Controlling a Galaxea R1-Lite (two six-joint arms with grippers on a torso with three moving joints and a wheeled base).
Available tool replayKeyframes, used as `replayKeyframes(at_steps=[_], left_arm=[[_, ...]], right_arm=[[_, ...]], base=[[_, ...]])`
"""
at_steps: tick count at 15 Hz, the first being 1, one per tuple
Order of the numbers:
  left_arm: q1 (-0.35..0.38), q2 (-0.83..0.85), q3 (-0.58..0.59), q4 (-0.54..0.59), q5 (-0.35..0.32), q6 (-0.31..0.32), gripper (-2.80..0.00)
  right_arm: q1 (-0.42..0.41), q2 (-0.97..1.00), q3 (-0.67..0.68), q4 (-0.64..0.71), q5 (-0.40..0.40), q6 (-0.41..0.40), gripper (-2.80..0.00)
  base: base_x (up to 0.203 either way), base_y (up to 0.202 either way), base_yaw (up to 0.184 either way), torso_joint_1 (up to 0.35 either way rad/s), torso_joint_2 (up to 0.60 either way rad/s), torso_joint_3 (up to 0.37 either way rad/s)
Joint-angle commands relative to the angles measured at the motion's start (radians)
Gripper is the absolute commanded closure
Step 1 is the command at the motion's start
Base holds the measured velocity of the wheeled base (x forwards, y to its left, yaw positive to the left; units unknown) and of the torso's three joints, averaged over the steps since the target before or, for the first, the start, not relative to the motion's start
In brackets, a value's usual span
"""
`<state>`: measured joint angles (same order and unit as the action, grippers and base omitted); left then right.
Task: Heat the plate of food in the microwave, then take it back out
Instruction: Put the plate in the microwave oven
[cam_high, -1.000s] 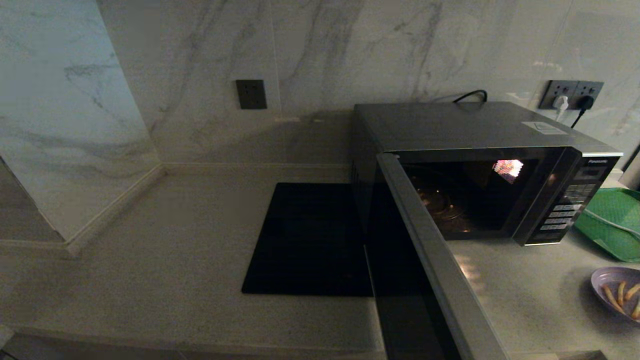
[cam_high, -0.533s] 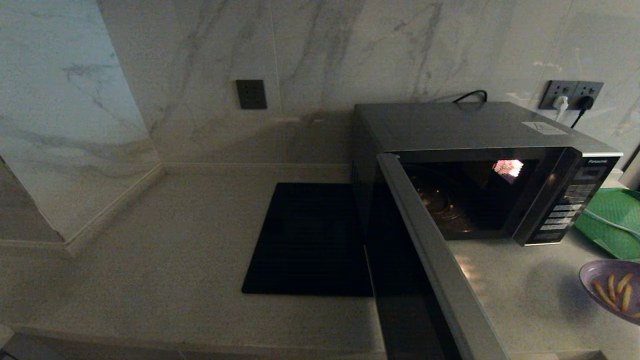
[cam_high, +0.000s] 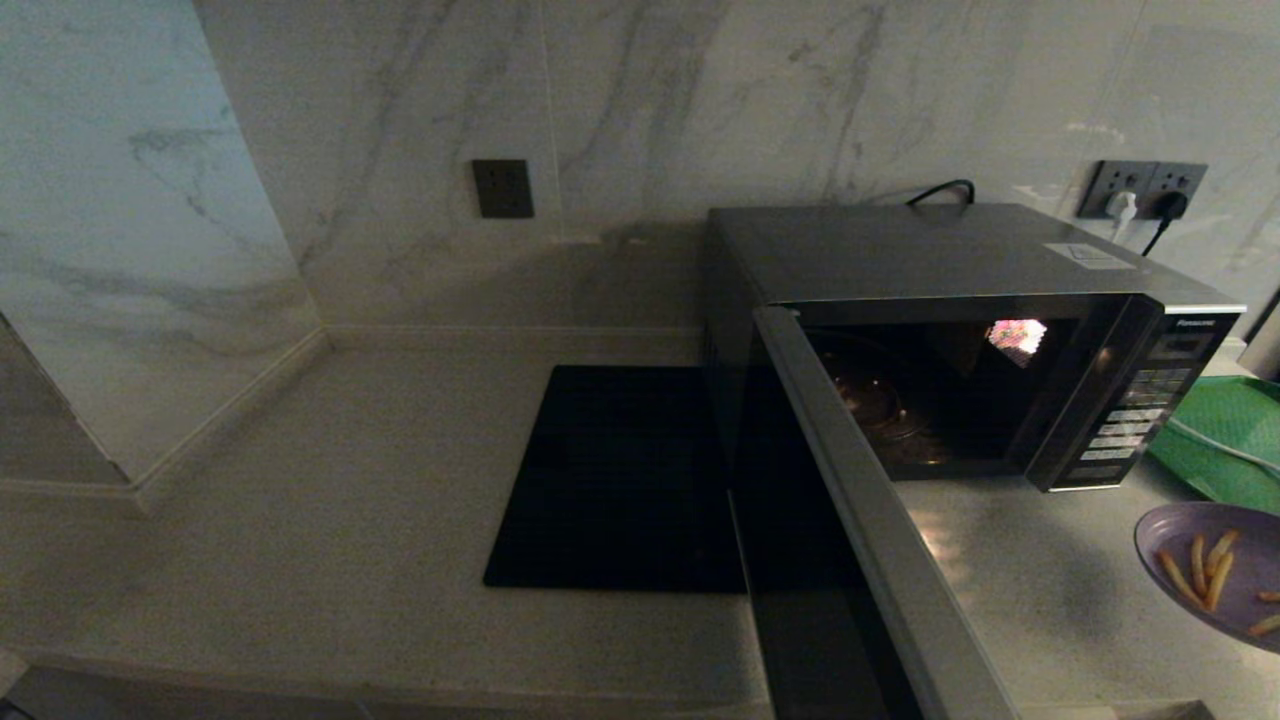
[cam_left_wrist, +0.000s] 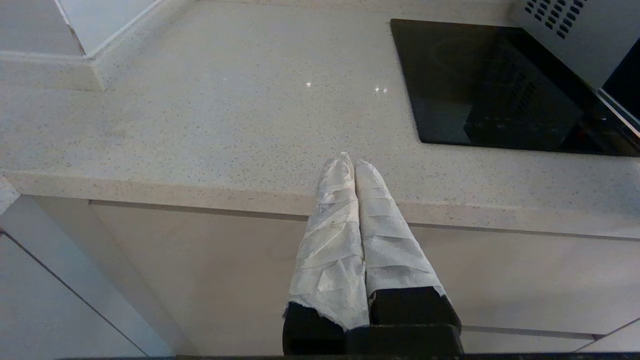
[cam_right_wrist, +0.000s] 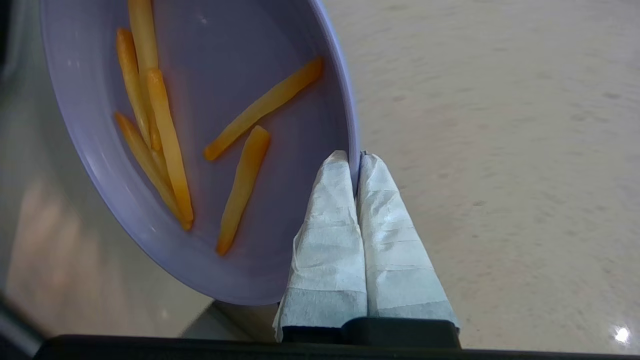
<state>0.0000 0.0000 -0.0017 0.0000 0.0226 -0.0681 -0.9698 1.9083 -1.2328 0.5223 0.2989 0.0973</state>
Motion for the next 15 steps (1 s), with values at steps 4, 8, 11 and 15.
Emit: replayKeyframes(at_steps=[4, 8, 11, 15], left_arm=[[0.000, 0.000, 0.000, 0.000, 0.000, -0.001, 0.00], [0.000, 0.000, 0.000, 0.000, 0.000, -0.001, 0.00], [0.000, 0.000, 0.000, 0.000, 0.000, -0.001, 0.00], [0.000, 0.000, 0.000, 0.000, 0.000, -0.001, 0.00]], right_arm=[[0.096, -0.079, 0.027, 0.033, 0.040, -0.022, 0.00], [0.158, -0.118, 0.078, 0.033, 0.039, -0.023, 0.00], [0.239, -0.144, 0.094, 0.033, 0.037, -0.012, 0.00], [0.375, -0.155, 0.066, 0.033, 0.031, 0.070, 0.00]], base=[[0.000, 0.000, 0.000, 0.000, 0.00, 0.000], [0.000, 0.000, 0.000, 0.000, 0.00, 0.000], [0.000, 0.000, 0.000, 0.000, 0.00, 0.000], [0.000, 0.000, 0.000, 0.000, 0.00, 0.000]])
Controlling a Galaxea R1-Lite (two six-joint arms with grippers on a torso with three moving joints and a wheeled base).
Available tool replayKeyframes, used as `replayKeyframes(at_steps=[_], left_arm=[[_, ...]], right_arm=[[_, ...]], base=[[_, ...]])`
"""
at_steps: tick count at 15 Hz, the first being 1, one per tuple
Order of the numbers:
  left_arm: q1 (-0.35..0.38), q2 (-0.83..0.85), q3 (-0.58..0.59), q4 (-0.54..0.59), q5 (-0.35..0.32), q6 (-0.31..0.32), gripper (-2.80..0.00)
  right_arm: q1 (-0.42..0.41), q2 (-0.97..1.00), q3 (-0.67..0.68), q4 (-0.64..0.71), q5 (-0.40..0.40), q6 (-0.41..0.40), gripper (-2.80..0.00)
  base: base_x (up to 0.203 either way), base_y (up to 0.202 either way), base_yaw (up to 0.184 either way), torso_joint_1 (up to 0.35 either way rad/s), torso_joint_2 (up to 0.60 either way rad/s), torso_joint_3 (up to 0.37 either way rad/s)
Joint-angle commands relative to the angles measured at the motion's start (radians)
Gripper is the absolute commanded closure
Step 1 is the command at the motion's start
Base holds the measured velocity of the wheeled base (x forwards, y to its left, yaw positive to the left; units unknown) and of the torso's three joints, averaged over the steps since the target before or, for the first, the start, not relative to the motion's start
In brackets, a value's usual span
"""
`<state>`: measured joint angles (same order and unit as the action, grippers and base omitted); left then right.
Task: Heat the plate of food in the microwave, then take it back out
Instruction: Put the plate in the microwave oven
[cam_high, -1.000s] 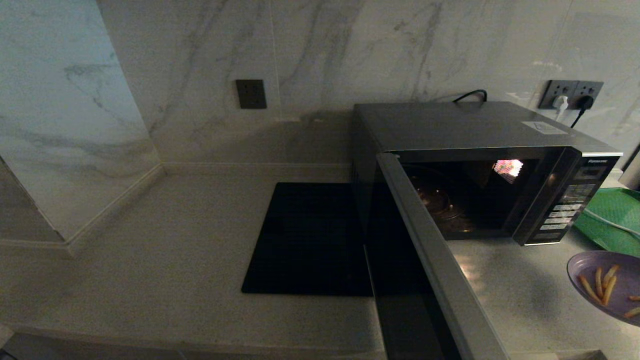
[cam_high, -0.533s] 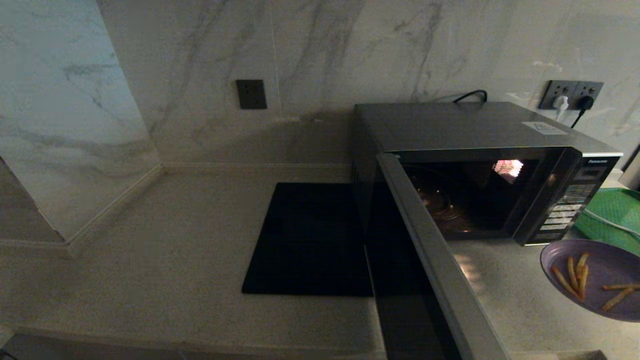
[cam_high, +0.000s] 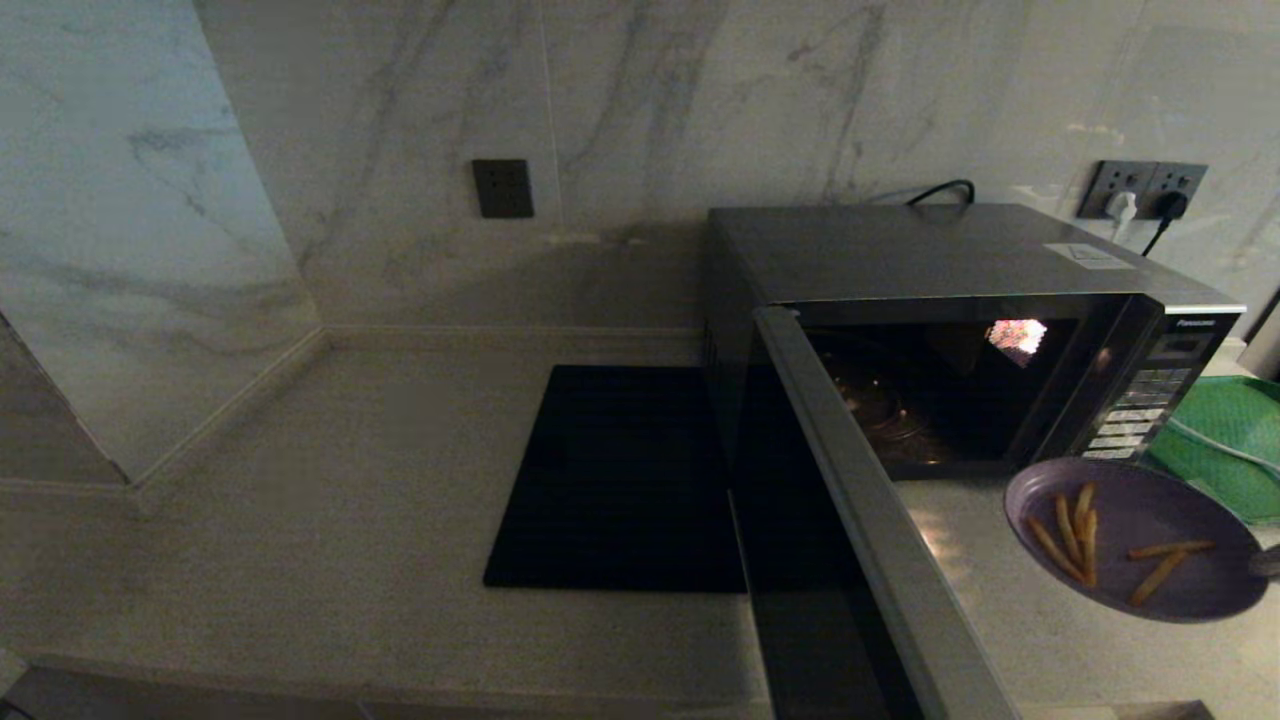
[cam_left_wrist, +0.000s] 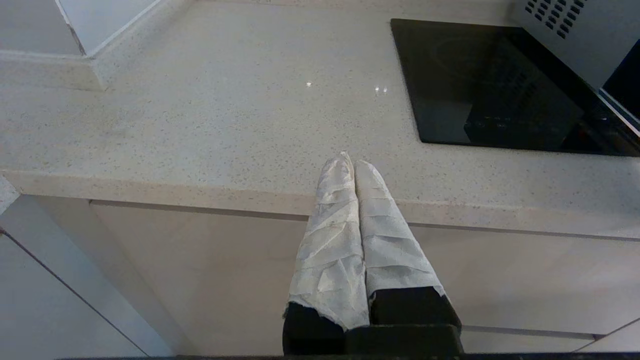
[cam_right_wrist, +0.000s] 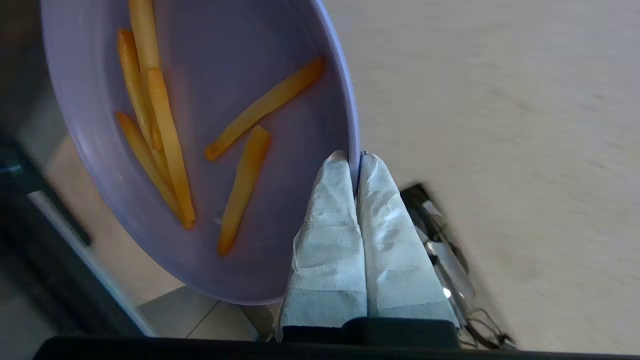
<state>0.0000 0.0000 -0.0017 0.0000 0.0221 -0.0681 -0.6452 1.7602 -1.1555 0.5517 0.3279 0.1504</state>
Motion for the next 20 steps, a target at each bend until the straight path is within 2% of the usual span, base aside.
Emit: replayKeyframes(at_steps=[1, 4, 7, 11, 13, 15, 17, 20], left_arm=[[0.000, 0.000, 0.000, 0.000, 0.001, -0.001, 0.00], [0.000, 0.000, 0.000, 0.000, 0.001, -0.001, 0.00], [0.000, 0.000, 0.000, 0.000, 0.001, -0.001, 0.00], [0.000, 0.000, 0.000, 0.000, 0.001, -0.001, 0.00], [0.000, 0.000, 0.000, 0.000, 0.001, -0.001, 0.00], [0.000, 0.000, 0.000, 0.000, 0.001, 0.000, 0.00], [0.000, 0.000, 0.000, 0.000, 0.001, -0.001, 0.00], [0.000, 0.000, 0.000, 0.000, 0.001, -0.001, 0.00]], right_arm=[[0.089, -0.008, -0.016, 0.004, 0.001, 0.043, 0.00], [0.214, -0.008, -0.038, 0.003, -0.012, 0.124, 0.00], [0.346, -0.007, -0.078, 0.000, -0.066, 0.219, 0.00], [0.473, -0.002, -0.129, -0.004, -0.101, 0.320, 0.00], [0.557, 0.019, -0.156, -0.046, -0.195, 0.414, 0.00], [0.628, 0.058, -0.176, -0.121, -0.327, 0.519, 0.00], [0.652, 0.095, -0.206, -0.146, -0.387, 0.574, 0.00], [0.653, 0.136, -0.259, -0.145, -0.394, 0.658, 0.00]], base=[[0.000, 0.000, 0.000, 0.000, 0.00, 0.000], [0.000, 0.000, 0.000, 0.000, 0.00, 0.000], [0.000, 0.000, 0.000, 0.000, 0.00, 0.000], [0.000, 0.000, 0.000, 0.000, 0.00, 0.000], [0.000, 0.000, 0.000, 0.000, 0.00, 0.000], [0.000, 0.000, 0.000, 0.000, 0.00, 0.000], [0.000, 0.000, 0.000, 0.000, 0.00, 0.000], [0.000, 0.000, 0.000, 0.000, 0.00, 0.000]])
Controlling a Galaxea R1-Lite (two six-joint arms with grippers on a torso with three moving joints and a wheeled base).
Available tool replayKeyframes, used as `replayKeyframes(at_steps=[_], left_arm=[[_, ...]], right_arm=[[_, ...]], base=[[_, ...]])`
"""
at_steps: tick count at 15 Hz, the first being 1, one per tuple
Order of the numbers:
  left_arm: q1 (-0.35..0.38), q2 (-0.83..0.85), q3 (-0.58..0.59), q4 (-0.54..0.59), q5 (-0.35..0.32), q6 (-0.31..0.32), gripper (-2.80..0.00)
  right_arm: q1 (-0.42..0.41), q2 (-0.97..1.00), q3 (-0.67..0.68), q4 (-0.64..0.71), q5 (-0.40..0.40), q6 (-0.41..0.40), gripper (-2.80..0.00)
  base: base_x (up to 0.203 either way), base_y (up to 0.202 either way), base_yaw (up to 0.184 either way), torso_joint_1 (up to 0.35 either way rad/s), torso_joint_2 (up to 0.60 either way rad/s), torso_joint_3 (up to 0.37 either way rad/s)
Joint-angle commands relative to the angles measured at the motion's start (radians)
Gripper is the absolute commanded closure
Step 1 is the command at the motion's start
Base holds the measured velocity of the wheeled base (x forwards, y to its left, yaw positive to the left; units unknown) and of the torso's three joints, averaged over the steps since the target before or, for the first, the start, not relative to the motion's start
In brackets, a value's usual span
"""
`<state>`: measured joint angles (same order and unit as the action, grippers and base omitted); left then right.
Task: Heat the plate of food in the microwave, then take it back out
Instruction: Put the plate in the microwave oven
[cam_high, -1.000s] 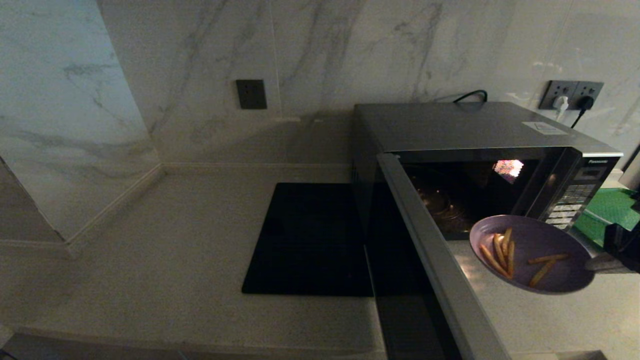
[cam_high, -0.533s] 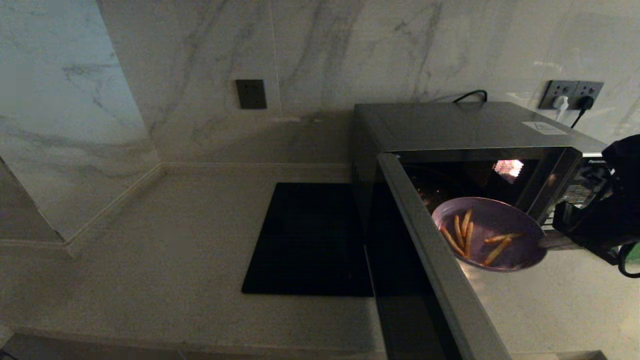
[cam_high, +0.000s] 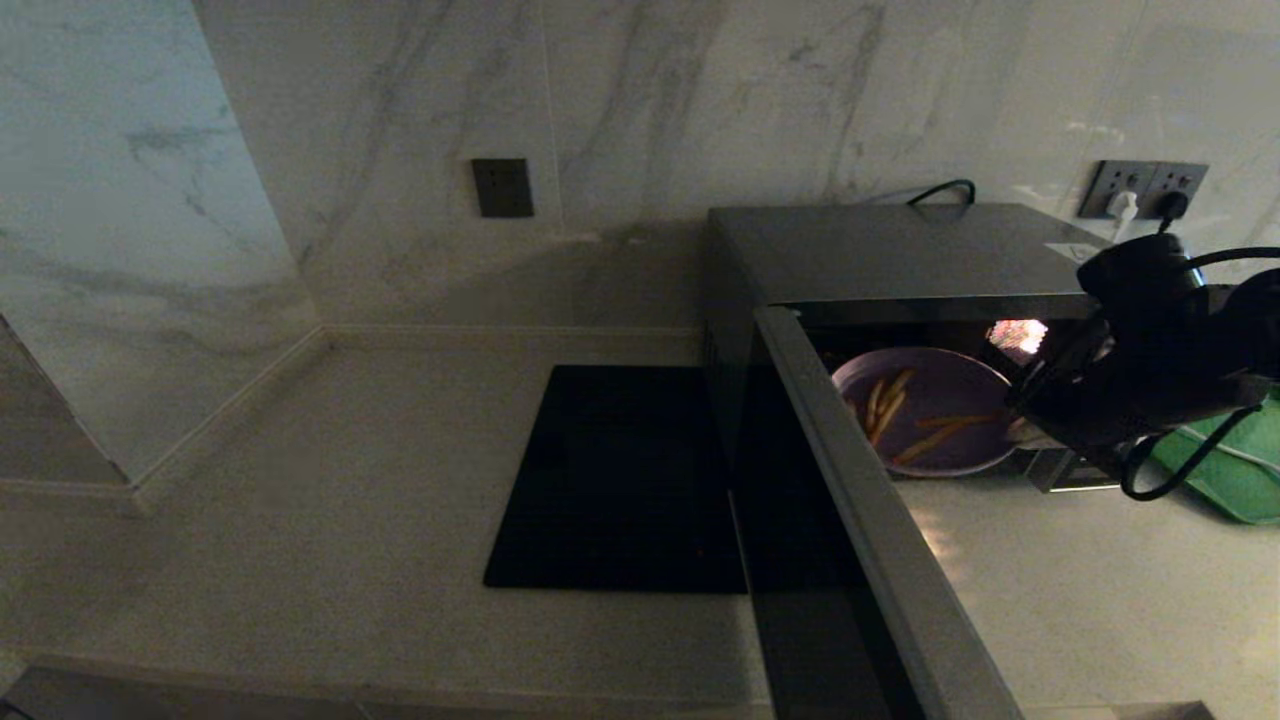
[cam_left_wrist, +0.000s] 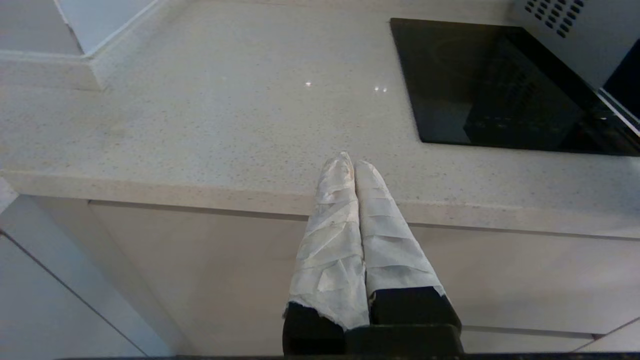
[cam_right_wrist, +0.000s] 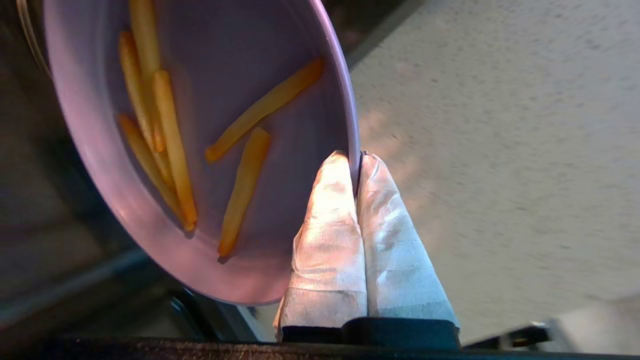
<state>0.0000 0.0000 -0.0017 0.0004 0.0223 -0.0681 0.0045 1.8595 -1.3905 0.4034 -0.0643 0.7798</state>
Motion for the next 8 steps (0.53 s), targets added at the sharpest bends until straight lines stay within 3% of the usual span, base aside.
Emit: replayKeyframes(at_steps=[1, 8], left_arm=[[0.000, 0.000, 0.000, 0.000, 0.001, 0.000, 0.00], [0.000, 0.000, 0.000, 0.000, 0.001, -0.001, 0.00]], right_arm=[[0.003, 0.044, -0.031, 0.003, -0.002, 0.055, 0.00], [0.005, 0.078, -0.074, 0.006, -0.031, 0.264, 0.00]], base=[[0.000, 0.000, 0.000, 0.000, 0.00, 0.000], [0.000, 0.000, 0.000, 0.000, 0.00, 0.000]])
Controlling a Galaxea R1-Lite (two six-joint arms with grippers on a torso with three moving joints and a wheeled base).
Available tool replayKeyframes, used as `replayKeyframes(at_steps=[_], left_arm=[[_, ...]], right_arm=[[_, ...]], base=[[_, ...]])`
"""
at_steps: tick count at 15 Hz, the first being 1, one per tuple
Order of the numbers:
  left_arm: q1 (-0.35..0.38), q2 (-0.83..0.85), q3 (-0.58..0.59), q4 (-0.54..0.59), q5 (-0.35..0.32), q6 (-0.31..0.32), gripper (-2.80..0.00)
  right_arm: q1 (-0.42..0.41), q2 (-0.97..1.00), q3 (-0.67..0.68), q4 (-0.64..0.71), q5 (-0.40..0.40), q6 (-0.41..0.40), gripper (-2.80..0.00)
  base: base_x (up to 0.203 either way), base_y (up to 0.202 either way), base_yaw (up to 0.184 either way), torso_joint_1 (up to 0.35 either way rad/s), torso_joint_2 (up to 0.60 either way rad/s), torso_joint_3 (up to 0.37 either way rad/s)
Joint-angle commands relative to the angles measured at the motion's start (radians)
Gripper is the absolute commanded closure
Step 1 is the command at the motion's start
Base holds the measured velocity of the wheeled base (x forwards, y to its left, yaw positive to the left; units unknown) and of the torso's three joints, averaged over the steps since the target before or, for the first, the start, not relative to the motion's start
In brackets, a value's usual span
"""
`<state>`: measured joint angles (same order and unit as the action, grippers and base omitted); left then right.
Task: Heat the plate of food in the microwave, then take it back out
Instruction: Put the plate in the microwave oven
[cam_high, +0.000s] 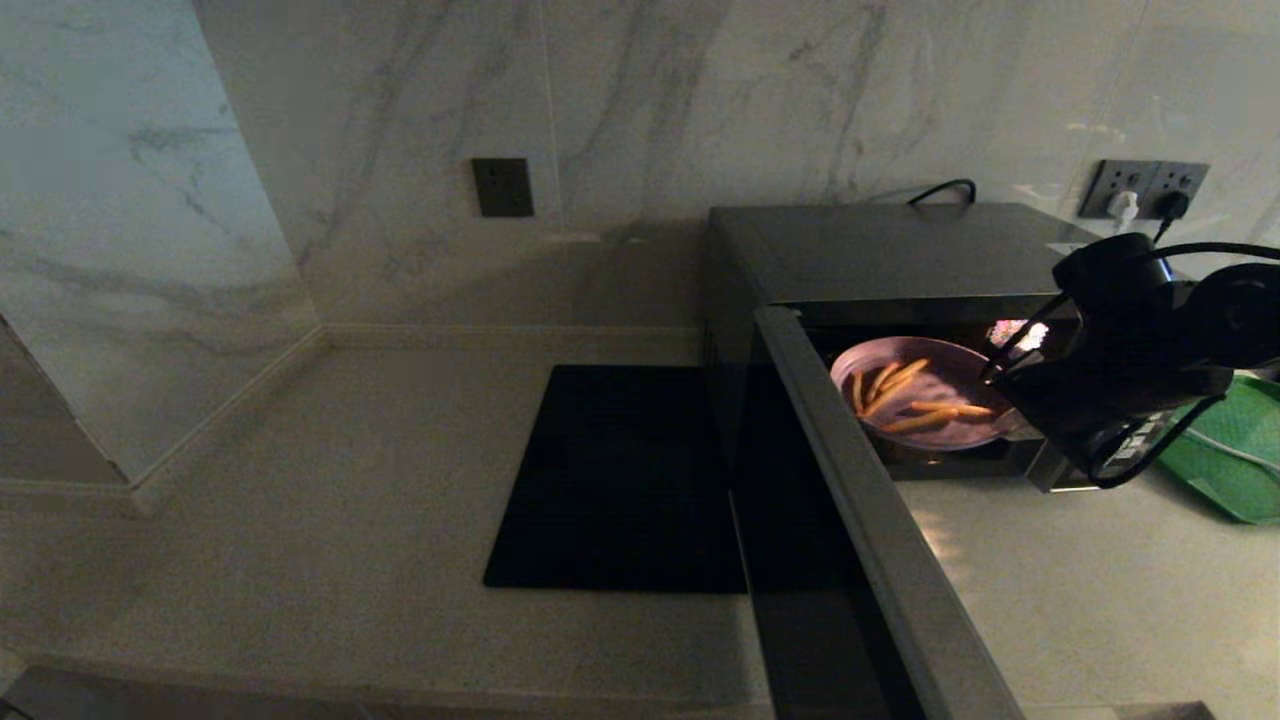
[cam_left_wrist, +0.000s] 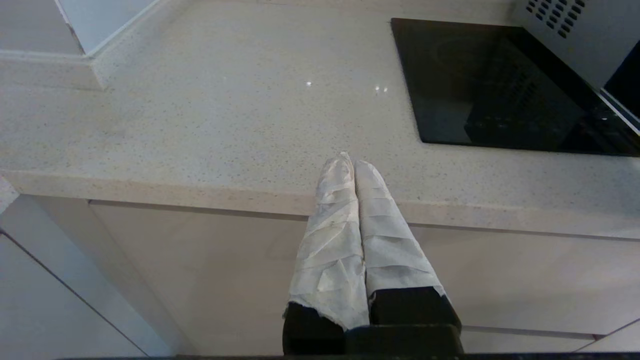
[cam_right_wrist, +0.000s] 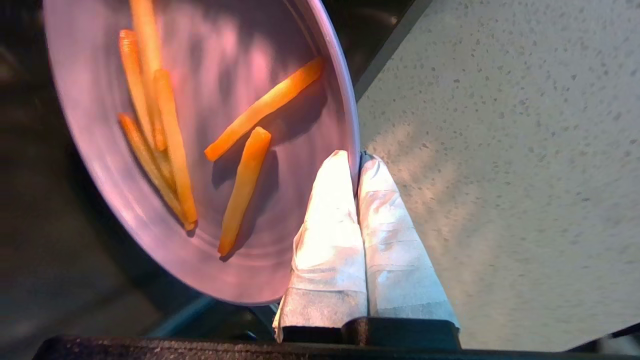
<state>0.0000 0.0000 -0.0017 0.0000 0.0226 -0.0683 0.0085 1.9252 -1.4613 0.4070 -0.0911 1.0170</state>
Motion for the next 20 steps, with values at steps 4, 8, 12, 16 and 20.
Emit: replayKeyframes(at_steps=[4, 8, 12, 16, 20], left_arm=[[0.000, 0.000, 0.000, 0.000, 0.000, -0.001, 0.00], [0.000, 0.000, 0.000, 0.000, 0.000, -0.001, 0.00], [0.000, 0.000, 0.000, 0.000, 0.000, -0.001, 0.00], [0.000, 0.000, 0.000, 0.000, 0.000, 0.001, 0.00], [0.000, 0.000, 0.000, 0.000, 0.000, -0.001, 0.00]], right_arm=[[0.004, 0.029, 0.004, 0.001, -0.024, 0.079, 0.00], [0.024, 0.044, -0.018, -0.002, -0.025, 0.081, 0.00], [0.053, 0.088, -0.055, -0.004, -0.025, 0.140, 0.00], [0.080, 0.101, -0.053, -0.004, -0.027, 0.163, 0.00], [0.082, 0.125, -0.057, -0.042, -0.027, 0.166, 0.00]], base=[[0.000, 0.000, 0.000, 0.000, 0.00, 0.000], [0.000, 0.000, 0.000, 0.000, 0.00, 0.000], [0.000, 0.000, 0.000, 0.000, 0.00, 0.000], [0.000, 0.000, 0.000, 0.000, 0.00, 0.000], [0.000, 0.000, 0.000, 0.000, 0.00, 0.000]])
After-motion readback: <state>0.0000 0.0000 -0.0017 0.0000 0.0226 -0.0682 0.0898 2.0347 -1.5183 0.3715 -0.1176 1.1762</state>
